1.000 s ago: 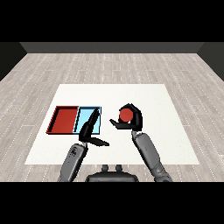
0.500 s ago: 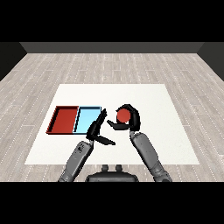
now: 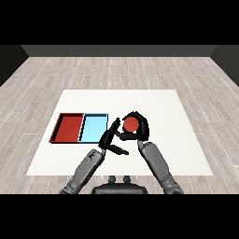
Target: Pick the red can and put it in the red box
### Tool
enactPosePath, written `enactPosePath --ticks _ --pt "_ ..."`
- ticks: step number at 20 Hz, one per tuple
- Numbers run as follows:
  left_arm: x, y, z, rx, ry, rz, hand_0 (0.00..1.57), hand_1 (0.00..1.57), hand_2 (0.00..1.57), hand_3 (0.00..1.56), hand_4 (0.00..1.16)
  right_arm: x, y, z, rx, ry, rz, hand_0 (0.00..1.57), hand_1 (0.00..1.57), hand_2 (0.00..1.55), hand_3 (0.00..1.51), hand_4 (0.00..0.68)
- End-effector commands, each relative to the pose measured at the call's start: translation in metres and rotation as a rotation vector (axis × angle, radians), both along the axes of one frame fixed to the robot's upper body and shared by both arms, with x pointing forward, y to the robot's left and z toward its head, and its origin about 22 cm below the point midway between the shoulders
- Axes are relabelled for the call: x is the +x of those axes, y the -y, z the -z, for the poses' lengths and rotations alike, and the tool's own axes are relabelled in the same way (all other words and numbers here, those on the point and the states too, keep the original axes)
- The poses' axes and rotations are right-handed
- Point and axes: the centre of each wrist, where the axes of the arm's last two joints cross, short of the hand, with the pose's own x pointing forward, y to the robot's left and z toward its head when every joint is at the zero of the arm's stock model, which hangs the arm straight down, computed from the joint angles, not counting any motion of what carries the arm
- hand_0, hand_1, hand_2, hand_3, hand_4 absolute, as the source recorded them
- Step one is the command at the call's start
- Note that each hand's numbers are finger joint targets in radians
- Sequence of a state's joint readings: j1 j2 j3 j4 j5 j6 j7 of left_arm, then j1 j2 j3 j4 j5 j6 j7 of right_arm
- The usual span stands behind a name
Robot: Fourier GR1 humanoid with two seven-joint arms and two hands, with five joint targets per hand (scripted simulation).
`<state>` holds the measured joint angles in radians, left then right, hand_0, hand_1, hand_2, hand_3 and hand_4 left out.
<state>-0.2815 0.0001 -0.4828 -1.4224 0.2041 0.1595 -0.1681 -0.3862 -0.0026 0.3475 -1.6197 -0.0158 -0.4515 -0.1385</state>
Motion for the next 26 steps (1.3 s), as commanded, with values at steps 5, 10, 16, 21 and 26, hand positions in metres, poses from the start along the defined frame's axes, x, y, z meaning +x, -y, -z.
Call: enactPosePath --ticks 5,10,16,21,26 --pt "0.000 0.021 -0.003 -0.020 -0.037 0.037 0.00 0.00 0.00 0.00 0.00 0.013 -0.013 -0.006 -0.004 0.011 -0.042 1.57 1.57 1.48 1.41 0.634" --pt "0.000 0.023 -0.012 -0.024 -0.012 0.048 0.00 0.00 0.00 0.00 0.00 -0.010 -0.022 -0.017 0.003 0.050 -0.045 1.57 1.57 1.48 1.41 0.623" --pt "0.001 0.015 -0.005 -0.036 -0.010 0.071 0.00 0.00 0.00 0.00 0.00 -0.018 -0.037 -0.003 0.009 0.010 -0.046 1.57 1.57 1.49 1.41 0.651" --pt "0.010 0.014 0.009 -0.016 0.023 0.035 0.00 0.00 0.00 0.00 0.00 -0.013 -0.041 -0.007 0.027 0.028 -0.088 1.57 1.57 1.49 1.40 0.652" --pt "0.013 0.023 0.000 -0.058 -0.041 -0.215 1.57 1.57 1.57 1.50 1.14 -0.017 -0.048 -0.020 0.025 0.027 -0.095 1.57 1.57 1.47 1.40 0.630"
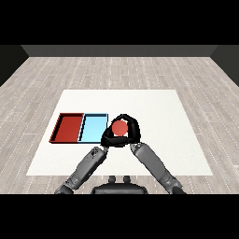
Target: Pick the red can and put it in the red box
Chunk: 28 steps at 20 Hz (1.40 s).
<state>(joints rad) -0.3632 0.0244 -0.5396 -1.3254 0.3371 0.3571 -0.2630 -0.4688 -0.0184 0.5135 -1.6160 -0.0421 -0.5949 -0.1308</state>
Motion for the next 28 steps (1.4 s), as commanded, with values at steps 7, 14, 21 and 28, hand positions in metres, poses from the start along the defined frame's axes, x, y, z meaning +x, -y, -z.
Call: enactPosePath --ticks 7,14,21,28 --pt "-0.002 0.003 -0.006 0.006 -0.031 -0.109 1.57 1.57 1.57 1.50 1.13 0.006 0.001 -0.006 0.046 -0.026 -0.034 1.57 1.57 1.47 1.40 0.626" --pt "0.013 0.021 -0.008 -0.003 -0.053 -0.100 1.57 1.57 1.57 1.49 1.13 0.007 -0.010 -0.008 0.057 -0.025 -0.035 1.57 1.57 1.46 1.40 0.637" --pt "0.006 0.013 -0.009 0.002 -0.014 -0.136 1.57 1.57 1.57 1.50 1.13 0.005 -0.001 0.014 -0.098 -0.089 -0.040 0.00 0.00 0.00 0.00 0.000" --pt "0.003 0.005 -0.007 0.002 -0.012 -0.160 1.57 1.57 1.57 1.50 1.13 -0.013 -0.003 0.018 -0.085 -0.056 -0.015 0.00 0.00 0.00 0.00 0.000"
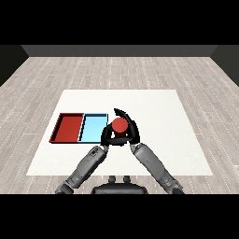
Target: Pick the red can and put it in the red box
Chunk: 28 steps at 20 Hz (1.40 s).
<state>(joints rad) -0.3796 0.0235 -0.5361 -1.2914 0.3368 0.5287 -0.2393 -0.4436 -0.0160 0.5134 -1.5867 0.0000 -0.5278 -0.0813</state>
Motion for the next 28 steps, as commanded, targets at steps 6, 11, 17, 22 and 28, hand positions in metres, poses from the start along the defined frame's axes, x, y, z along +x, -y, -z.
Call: enactPosePath --ticks 6,11,17,22,28 --pt "-0.011 0.022 -0.008 -0.013 0.037 0.031 1.57 1.57 1.57 1.50 1.14 0.009 0.003 -0.001 0.046 0.000 0.056 0.00 0.00 0.00 0.00 0.000" --pt "0.012 0.000 -0.011 0.010 0.078 0.015 1.57 1.57 1.57 1.49 1.14 0.012 0.024 -0.022 0.014 0.012 0.076 0.00 0.00 0.00 0.00 0.000" --pt "0.006 -0.004 -0.015 -0.004 0.058 0.008 1.57 1.57 1.57 1.48 1.14 -0.004 0.028 -0.011 0.113 0.029 0.109 0.00 0.00 0.00 0.00 0.000" --pt "0.013 -0.020 -0.029 0.038 0.056 -0.032 1.57 1.57 1.57 1.47 1.14 -0.024 0.098 -0.023 0.110 0.075 0.099 0.00 0.00 0.00 0.00 0.000" --pt "0.038 -0.066 -0.034 0.105 0.084 -0.108 1.57 1.57 1.57 1.46 1.14 -0.065 0.145 -0.001 0.095 0.058 0.208 0.00 0.00 0.00 0.00 0.000"
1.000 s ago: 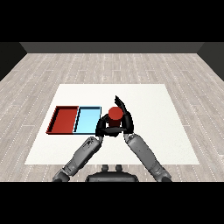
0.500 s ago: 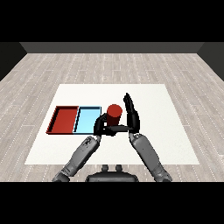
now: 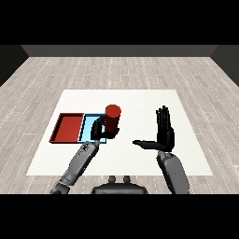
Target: Pick the red can and put it in the red box
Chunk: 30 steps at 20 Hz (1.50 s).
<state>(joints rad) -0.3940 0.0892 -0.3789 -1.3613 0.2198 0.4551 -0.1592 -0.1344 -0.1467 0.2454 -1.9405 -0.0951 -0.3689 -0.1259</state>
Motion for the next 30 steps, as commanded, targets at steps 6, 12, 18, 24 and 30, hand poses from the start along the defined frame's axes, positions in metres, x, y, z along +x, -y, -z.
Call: enactPosePath --ticks 6,12,18,24,30 --pt "0.017 -0.079 -0.021 0.154 -0.025 -0.203 1.57 1.57 1.57 1.47 1.12 -0.011 0.062 0.025 -0.018 -0.066 0.140 0.00 0.00 0.00 0.00 0.000" --pt "0.048 -0.159 -0.012 0.313 -0.141 -0.363 1.57 1.57 1.55 1.47 1.14 -0.035 0.072 0.038 -0.041 -0.075 0.148 0.00 0.00 0.00 0.00 0.000" --pt "0.043 -0.259 -0.009 0.459 -0.264 -0.570 1.57 1.57 1.55 1.48 1.06 -0.008 0.058 0.036 -0.009 -0.109 0.149 0.00 0.00 0.00 0.00 0.000" --pt "0.047 -0.281 0.030 0.520 -0.420 -0.632 1.57 1.57 1.52 1.44 1.04 -0.016 0.078 0.053 -0.052 -0.102 0.136 0.00 0.00 0.00 0.00 0.000" --pt "0.052 -0.252 0.068 0.590 -0.548 -0.597 1.40 1.40 1.34 1.35 0.92 0.018 0.064 0.055 -0.117 -0.116 0.144 0.00 0.00 0.00 0.00 0.000"
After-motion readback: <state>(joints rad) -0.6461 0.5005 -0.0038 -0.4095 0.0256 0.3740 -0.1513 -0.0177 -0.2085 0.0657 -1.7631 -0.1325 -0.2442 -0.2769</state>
